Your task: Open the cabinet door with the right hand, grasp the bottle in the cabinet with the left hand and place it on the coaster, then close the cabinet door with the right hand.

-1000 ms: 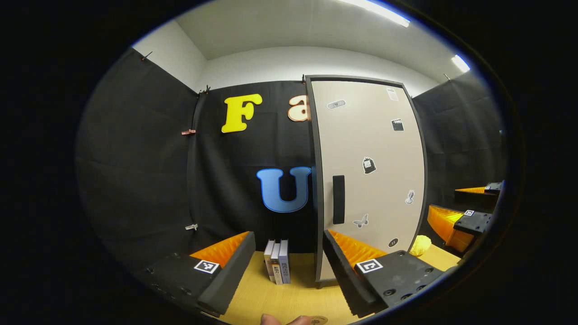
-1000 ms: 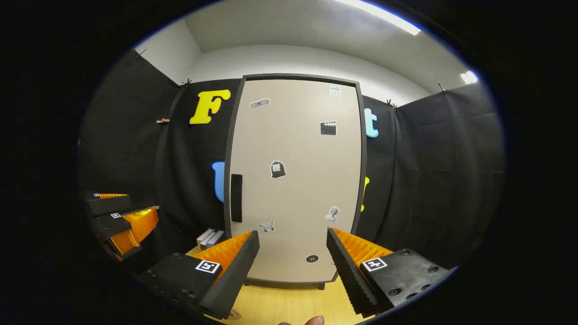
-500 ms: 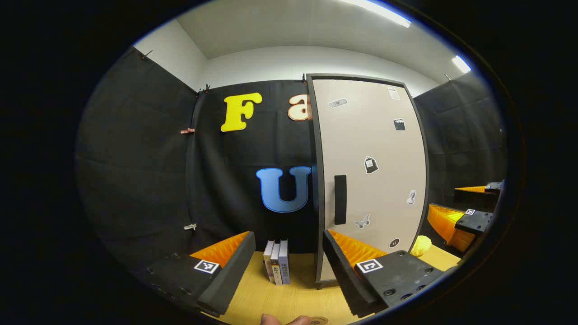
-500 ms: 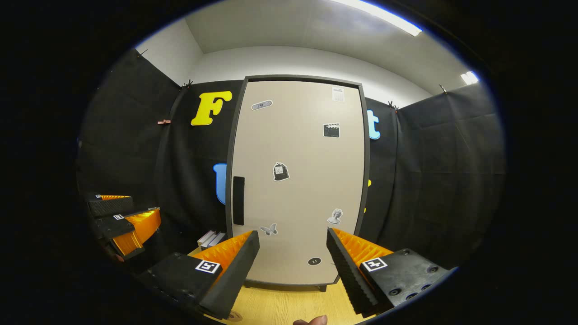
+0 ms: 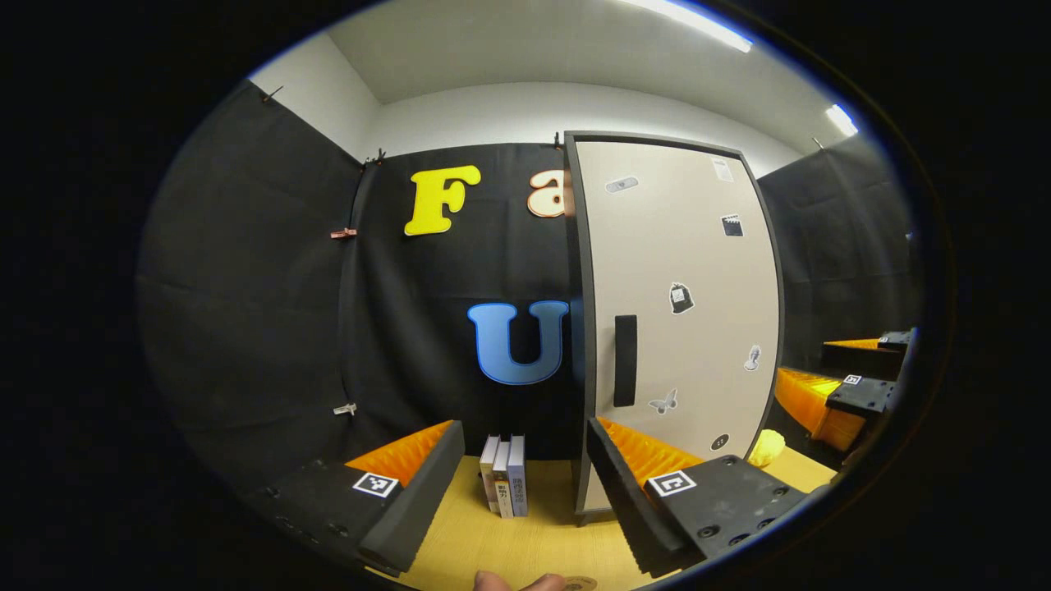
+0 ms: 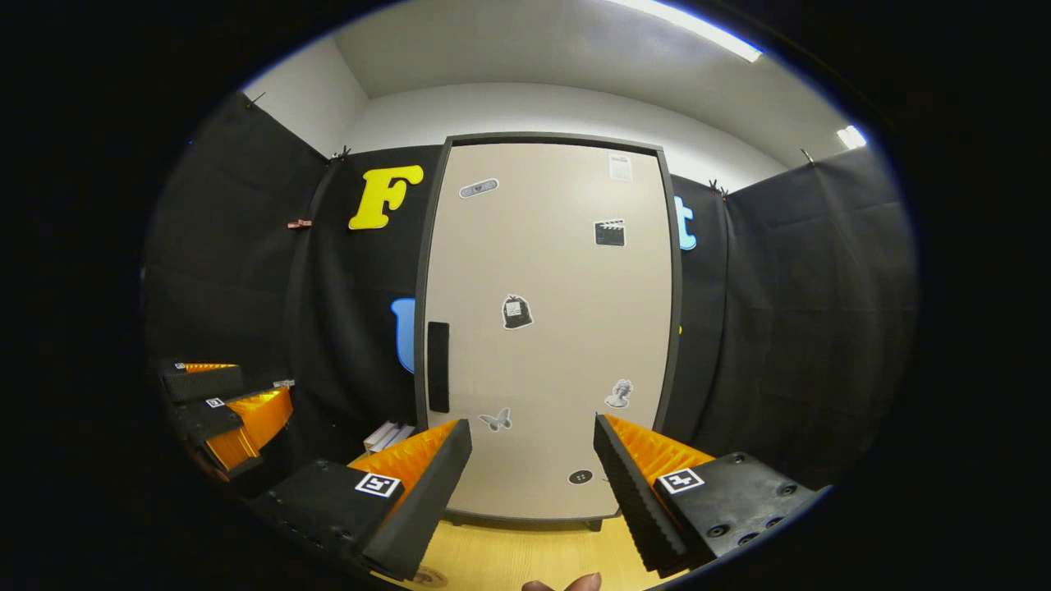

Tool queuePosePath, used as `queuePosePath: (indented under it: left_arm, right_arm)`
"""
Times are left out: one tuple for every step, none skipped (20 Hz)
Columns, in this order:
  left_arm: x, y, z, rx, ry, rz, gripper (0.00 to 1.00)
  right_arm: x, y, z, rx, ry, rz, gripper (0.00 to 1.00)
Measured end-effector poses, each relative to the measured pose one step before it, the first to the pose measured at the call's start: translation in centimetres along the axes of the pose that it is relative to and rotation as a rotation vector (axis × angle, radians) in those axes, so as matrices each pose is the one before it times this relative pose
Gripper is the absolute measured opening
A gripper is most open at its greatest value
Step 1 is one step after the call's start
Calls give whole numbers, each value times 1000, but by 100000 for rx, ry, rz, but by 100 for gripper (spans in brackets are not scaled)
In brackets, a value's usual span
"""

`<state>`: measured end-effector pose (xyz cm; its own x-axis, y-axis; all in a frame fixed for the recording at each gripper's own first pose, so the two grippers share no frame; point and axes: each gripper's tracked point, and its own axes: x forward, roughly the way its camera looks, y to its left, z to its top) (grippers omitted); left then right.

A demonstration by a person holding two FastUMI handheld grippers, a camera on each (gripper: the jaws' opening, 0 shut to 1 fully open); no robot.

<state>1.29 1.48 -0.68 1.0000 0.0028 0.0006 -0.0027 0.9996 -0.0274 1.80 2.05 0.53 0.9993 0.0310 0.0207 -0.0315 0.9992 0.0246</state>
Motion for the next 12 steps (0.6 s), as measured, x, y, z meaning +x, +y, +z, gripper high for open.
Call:
queuePosePath:
  left_arm:
    - [-50,387,65,-518,-368,417,94]
    - [-46,355,-84,-264,-180,458,94]
    - [-42,348,-3,89,-106,319,94]
    - [-212,265,52,375,-331,257,94]
    - [-192,303,40,592,-309,399,95]
    - [-122,423,-37,673,-390,475,94]
    - [-97,287,-95,627,-170,442,94]
    - [-269,275,-309,489,223,497,94]
    - [-147,174,-260,170,646,348,94]
    - [-164,87,-343,-63,419,160,95]
    - [-140,66,-180,-292,355,-99,95]
    - [-109,13,-210,-259,330,-124,95]
  right_arm:
    - [261,397,311,200,-1025,1142,98]
    - [419,560,482,240,-1683,1645,97]
    - [561,497,366,280,-1215,1560,97]
    - [845,401,141,657,-186,1421,97]
    - [943,280,-55,523,224,952,97]
    - [975,168,-6,584,432,331,97]
    - [942,127,-8,918,170,-68,97]
    - [993,491,155,1271,-103,812,97]
    - [1030,653,-201,1159,11,1015,97]
    - [992,642,-205,188,-8,724,97]
    - [1046,842,-304,-506,-155,1197,97]
    - [938,727,-421,-1770,182,802,97]
